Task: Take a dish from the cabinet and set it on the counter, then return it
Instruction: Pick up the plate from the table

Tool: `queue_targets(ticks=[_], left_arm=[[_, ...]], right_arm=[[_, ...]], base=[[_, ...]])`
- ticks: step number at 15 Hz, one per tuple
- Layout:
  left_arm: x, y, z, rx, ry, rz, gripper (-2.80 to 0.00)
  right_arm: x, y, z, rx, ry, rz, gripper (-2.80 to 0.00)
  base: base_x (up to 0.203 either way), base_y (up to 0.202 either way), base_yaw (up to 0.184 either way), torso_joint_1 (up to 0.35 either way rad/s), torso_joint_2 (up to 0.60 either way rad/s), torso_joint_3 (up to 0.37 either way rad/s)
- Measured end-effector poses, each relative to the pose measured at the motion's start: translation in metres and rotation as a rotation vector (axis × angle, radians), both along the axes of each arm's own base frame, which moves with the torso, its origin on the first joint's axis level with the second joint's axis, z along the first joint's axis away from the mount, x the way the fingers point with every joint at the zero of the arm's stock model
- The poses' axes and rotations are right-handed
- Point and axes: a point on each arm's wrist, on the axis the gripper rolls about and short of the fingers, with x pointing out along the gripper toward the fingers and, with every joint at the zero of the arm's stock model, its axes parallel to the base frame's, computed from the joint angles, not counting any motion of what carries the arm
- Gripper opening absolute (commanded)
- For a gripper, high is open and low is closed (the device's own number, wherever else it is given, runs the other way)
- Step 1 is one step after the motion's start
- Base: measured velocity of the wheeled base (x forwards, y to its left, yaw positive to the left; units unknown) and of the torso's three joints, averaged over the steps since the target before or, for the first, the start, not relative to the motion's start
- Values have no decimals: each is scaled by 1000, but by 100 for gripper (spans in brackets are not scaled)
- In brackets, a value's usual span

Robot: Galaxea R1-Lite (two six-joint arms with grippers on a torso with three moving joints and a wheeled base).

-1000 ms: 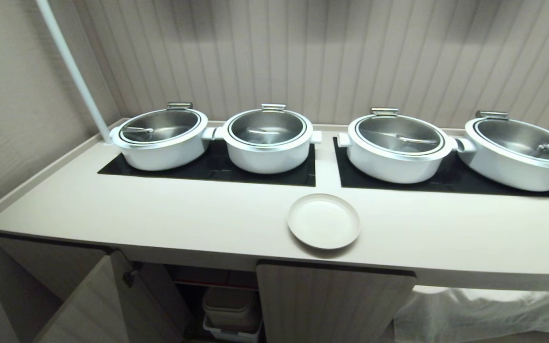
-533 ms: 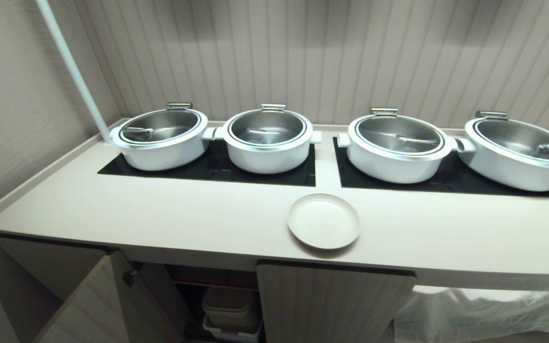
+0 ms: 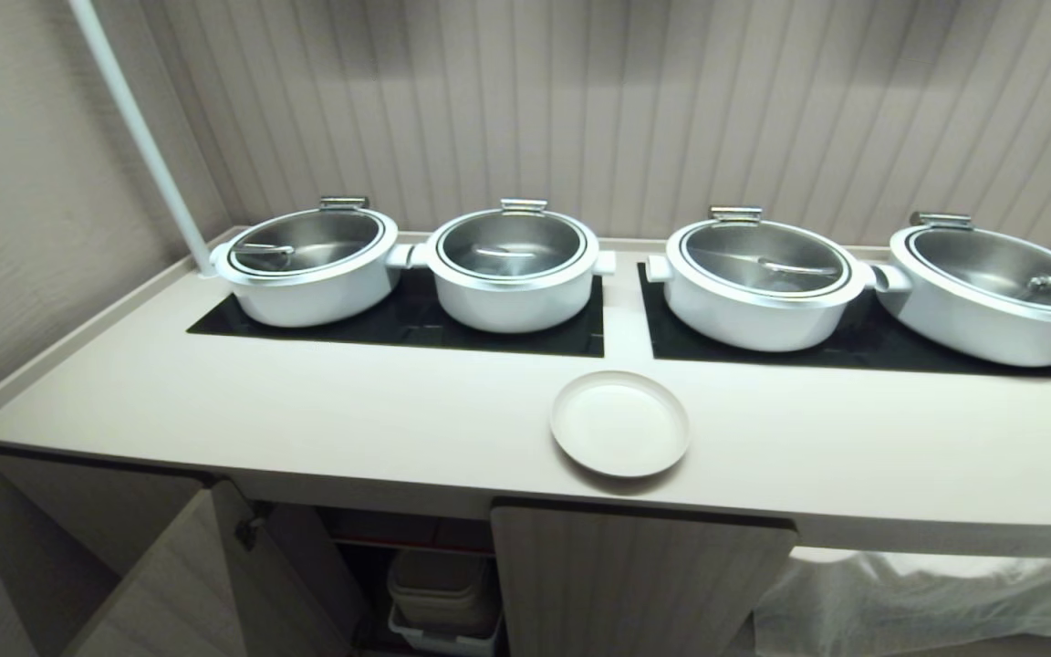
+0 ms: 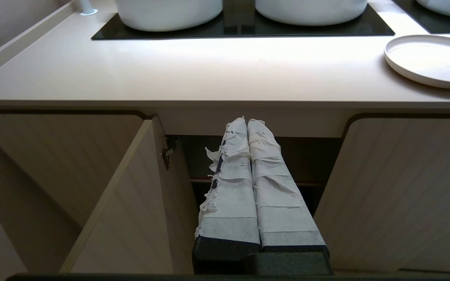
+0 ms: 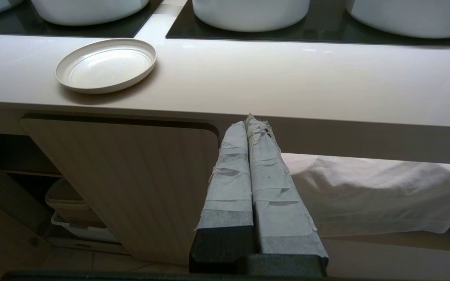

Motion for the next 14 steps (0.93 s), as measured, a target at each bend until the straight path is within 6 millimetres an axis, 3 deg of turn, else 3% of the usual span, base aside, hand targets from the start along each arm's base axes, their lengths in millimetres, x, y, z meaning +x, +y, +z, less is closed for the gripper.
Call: queue_targets(ticks=[14], left_arm=[[0,0,0,-6,0,3,-280]], right_arm=[[0,0,0,0,-1,0,-280]], base=[[0,0,0,0,0,0]])
